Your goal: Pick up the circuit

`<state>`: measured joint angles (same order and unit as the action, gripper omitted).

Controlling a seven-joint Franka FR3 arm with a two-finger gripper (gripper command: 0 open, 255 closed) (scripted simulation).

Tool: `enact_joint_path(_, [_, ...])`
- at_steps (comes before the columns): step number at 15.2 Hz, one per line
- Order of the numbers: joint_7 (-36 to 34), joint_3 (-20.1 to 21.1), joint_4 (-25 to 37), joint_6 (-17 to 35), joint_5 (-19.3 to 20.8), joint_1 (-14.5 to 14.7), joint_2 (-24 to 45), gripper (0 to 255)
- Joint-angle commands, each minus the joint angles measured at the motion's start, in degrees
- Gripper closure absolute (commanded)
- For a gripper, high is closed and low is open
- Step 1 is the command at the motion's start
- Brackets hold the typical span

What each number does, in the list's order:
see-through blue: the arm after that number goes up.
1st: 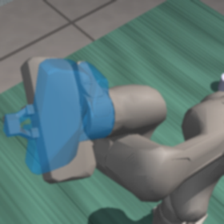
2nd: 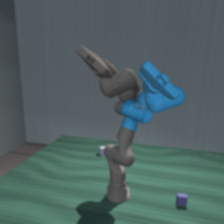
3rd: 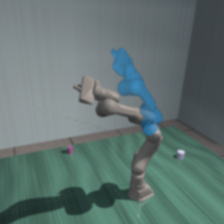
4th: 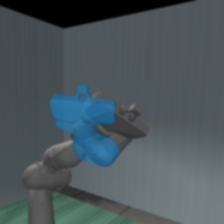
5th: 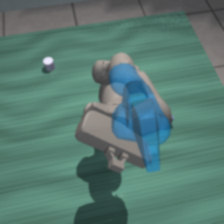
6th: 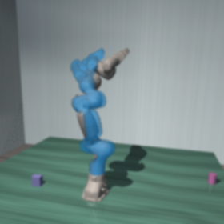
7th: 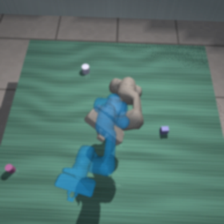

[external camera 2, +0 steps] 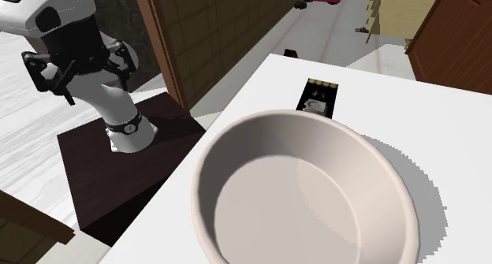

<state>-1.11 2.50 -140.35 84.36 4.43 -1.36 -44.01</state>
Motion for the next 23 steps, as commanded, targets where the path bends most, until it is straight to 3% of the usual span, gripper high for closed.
enact_joint_path(1, [0.00,0.00,0.00,0.00,0.00,0.00,0.00,0])
enact_joint_path(7, [-14.81,7.40,5.34,2.69,-7.22,-0.20,6.41,0])
enact_joint_path(13, [-29.32,14.04,13.34,5.88,-11.36,-1.33,15.12,0])
enact_joint_path(18, [-41.47,19.02,21.97,8.18,-12.02,-2.69,23.82,0])
enact_joint_path(23, [-53.92,23.27,32.51,9.49,-9.84,-3.63,33.80,0])
